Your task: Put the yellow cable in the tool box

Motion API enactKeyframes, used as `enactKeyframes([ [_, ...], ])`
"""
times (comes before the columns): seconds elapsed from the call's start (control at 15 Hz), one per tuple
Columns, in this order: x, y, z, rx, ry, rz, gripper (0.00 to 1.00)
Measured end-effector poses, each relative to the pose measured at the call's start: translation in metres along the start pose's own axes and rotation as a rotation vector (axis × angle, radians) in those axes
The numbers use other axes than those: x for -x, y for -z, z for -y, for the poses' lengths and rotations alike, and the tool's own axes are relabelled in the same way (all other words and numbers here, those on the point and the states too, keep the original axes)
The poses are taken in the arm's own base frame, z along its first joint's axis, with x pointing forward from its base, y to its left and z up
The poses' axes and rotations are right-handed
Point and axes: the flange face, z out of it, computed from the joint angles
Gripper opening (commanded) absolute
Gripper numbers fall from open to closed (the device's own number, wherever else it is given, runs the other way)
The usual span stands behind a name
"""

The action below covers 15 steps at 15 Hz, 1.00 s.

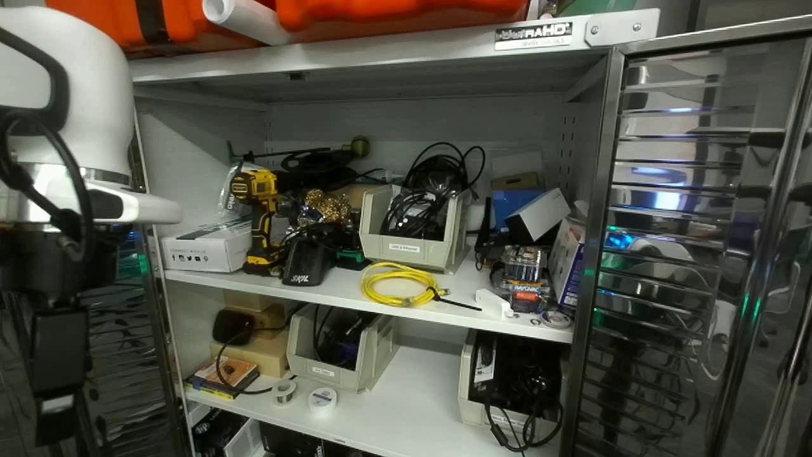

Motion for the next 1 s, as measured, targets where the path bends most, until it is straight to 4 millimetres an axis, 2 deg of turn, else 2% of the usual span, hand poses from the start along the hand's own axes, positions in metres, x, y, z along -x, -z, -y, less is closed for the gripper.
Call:
enactKeyframes([
  [0.27,-0.048,0.013,-0.031,-0.074,-0.094,-0.158,1.00],
  [0.67,-0.139,0.024,-0.085,-0.243,-0.265,-0.423,1.00],
  [0.87,-0.187,0.020,-0.099,-0.262,-0.309,-0.480,1.00],
  [1.0,-0.217,0.020,-0.101,-0.260,-0.332,-0.494,1.00],
])
